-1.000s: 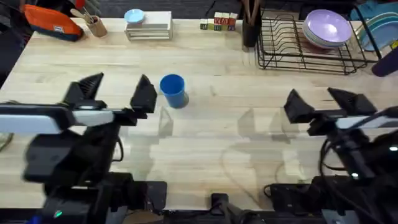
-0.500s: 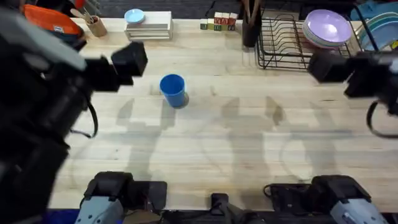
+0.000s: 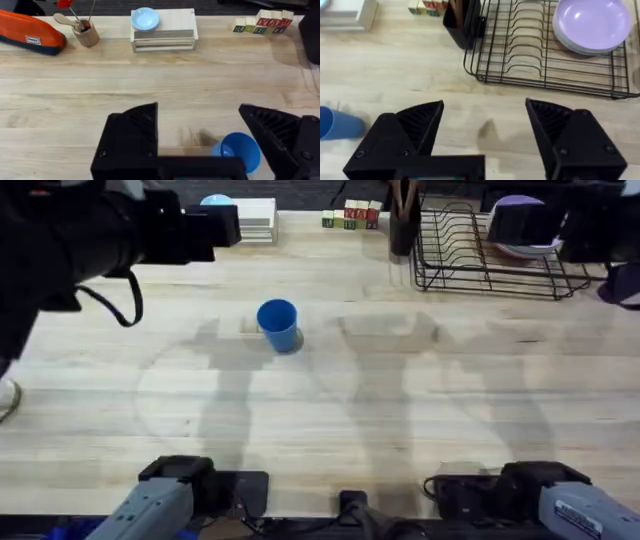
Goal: Pick up the cup on the table and put them onto the rack.
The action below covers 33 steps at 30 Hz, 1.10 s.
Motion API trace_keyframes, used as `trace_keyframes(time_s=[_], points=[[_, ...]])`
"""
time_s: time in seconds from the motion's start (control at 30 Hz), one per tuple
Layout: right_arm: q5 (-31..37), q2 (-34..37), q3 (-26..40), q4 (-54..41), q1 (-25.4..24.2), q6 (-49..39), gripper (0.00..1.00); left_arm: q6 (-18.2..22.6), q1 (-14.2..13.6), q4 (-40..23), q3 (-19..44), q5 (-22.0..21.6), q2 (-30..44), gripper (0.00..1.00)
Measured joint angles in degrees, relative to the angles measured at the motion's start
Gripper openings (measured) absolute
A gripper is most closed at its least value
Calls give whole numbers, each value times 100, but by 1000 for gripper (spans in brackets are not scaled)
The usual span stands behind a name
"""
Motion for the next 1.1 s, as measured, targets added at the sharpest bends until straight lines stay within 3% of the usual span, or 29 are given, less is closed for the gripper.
trace_keyframes(time_s=[0.43, 0.6, 0.9, 0.93, 1.07, 1.1], points=[[-223, 54, 2, -32, 0, -104, 994, -2, 2, -59, 70, 0, 134, 993], [-329, 118, 9, 8, 97, -82, 994, 0, 190, -270, 74, 0, 134, 992], [-375, 611, 39, 261, 1117, -80, 994, -2, 820, -542, 74, 48, 134, 992], [-394, 874, 193, 267, 1471, -80, 994, 5, 963, -610, 74, 48, 134, 993], [-412, 1282, 553, 279, 1910, -81, 994, 83, 1041, -672, 74, 46, 134, 992], [-414, 1722, 1052, 275, 2318, -80, 994, 138, 1040, -719, 74, 52, 134, 993]])
